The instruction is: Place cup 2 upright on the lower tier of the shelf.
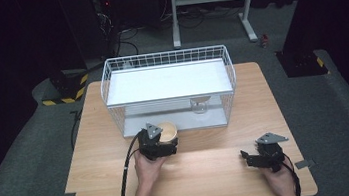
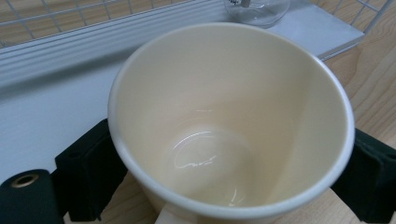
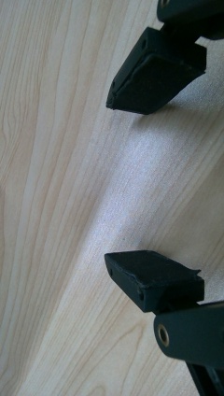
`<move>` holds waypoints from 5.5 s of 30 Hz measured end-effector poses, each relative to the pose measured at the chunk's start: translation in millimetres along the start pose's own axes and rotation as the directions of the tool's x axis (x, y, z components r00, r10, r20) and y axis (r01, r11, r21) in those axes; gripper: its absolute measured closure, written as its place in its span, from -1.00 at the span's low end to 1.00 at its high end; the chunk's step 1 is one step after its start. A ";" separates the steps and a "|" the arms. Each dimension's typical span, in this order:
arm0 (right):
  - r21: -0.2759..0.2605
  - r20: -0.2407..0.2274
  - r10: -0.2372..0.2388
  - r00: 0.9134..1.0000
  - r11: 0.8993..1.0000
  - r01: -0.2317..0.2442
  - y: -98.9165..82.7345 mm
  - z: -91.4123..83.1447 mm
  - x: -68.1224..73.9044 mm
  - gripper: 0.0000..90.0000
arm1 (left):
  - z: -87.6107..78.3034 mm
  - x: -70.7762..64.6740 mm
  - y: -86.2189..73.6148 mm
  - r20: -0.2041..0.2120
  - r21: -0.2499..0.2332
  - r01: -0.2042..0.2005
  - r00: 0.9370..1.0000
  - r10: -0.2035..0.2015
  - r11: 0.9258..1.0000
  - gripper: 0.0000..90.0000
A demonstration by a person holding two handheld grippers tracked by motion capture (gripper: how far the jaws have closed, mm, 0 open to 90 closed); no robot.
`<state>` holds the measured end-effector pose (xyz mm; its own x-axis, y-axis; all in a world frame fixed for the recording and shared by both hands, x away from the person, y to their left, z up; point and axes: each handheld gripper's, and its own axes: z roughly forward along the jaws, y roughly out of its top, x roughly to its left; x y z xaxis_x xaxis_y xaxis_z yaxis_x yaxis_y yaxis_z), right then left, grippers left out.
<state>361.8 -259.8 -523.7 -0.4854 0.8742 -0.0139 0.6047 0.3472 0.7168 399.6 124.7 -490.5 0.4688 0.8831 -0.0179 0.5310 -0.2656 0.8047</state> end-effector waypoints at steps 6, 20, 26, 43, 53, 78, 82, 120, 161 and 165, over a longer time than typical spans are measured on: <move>0.000 0.000 0.000 1.000 1.000 0.000 0.0 0.0 0.0 -0.51 | 0.4 -4.0 0.2 -0.031 0.000 -0.021 0.999 0.021 1.000 -0.79; 0.000 0.000 0.000 1.000 1.000 0.000 0.0 0.0 0.0 -0.51 | -1.8 -6.7 0.1 -0.050 -0.010 -0.021 0.999 0.021 1.000 -0.78; 0.000 0.000 0.000 1.000 1.000 0.000 0.0 0.0 0.0 -0.51 | -4.2 -6.6 1.5 -0.052 -0.007 -0.030 0.998 0.030 1.000 -0.78; 0.000 0.000 0.001 1.000 1.000 -0.001 0.0 -0.1 0.1 -0.51 | -13.7 4.6 5.4 -0.045 -0.031 0.031 0.998 -0.033 0.999 -0.78; 0.000 0.000 0.000 1.000 1.000 0.000 0.0 0.0 0.0 -0.51 | -20.0 12.3 13.2 -0.060 -0.039 0.037 0.997 -0.039 0.999 -0.78; 0.000 0.002 -0.001 1.000 1.000 0.001 0.0 0.0 0.3 -0.51 | 0.3 31.2 24.9 -0.141 -0.045 0.074 0.987 -0.080 0.996 -0.78; 0.000 0.003 0.000 1.000 1.000 0.000 0.0 0.0 0.3 -0.51 | 4.3 33.0 28.9 -0.146 -0.033 0.071 0.986 -0.075 0.997 -0.78; 0.000 0.003 0.000 1.000 1.000 0.000 -0.1 0.0 0.2 -0.52 | 23.8 38.3 31.1 -0.200 -0.073 0.104 0.973 -0.116 0.992 -0.85; 0.003 0.001 0.002 1.000 1.000 -0.002 0.1 -0.1 0.1 -0.52 | 13.2 42.1 4.1 -0.160 -0.007 0.078 0.984 -0.078 0.997 -0.37; 0.003 0.001 0.000 1.000 1.000 0.000 0.1 0.0 0.1 -0.52 | 14.4 42.4 4.7 -0.167 -0.006 0.087 0.982 -0.087 0.996 -0.37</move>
<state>361.8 -259.7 -523.5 -0.4846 0.8746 -0.0143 0.6068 0.3479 0.7147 432.1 155.3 -496.0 0.2967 0.9549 0.0114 0.5658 -0.1854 0.8034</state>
